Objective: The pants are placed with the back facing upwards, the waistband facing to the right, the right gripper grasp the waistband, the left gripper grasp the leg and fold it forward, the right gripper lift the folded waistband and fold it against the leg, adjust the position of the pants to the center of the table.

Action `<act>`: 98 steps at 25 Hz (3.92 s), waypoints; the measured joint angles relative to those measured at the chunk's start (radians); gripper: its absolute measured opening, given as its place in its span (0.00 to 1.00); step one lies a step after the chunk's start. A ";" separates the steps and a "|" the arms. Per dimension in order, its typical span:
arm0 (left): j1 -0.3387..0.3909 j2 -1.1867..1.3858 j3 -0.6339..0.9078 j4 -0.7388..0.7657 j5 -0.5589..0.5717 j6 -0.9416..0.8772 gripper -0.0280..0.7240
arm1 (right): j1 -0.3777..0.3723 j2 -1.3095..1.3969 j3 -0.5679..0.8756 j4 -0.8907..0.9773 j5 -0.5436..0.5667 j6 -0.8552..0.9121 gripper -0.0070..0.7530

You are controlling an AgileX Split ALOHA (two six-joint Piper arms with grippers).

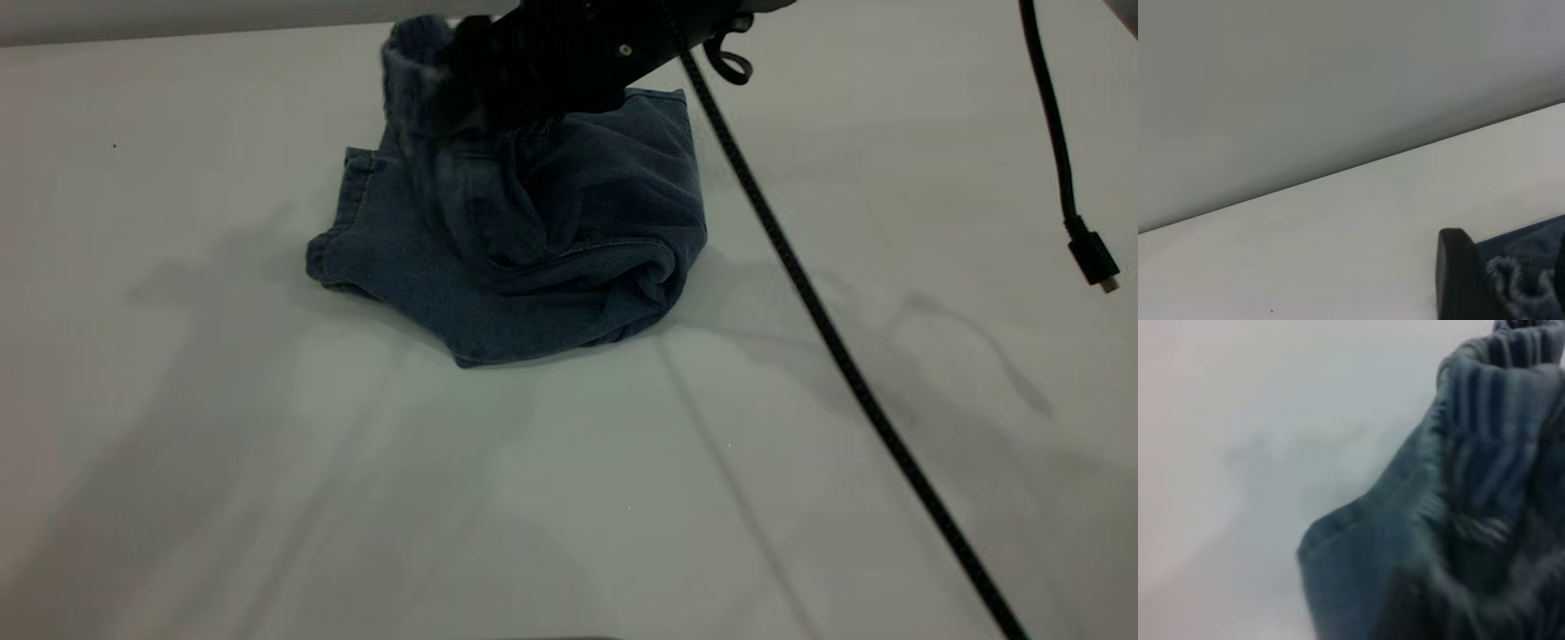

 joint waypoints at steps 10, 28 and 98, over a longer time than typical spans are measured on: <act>0.000 0.000 0.000 -0.001 -0.001 0.002 0.44 | 0.118 0.000 -0.132 -0.228 0.016 0.331 0.86; 0.000 0.000 0.000 -0.003 0.000 0.006 0.44 | 0.117 0.262 -0.832 -1.556 0.637 2.174 0.78; 0.000 -0.681 0.074 -0.221 0.627 0.264 0.44 | 0.129 -0.860 -0.628 -1.675 0.899 1.605 0.70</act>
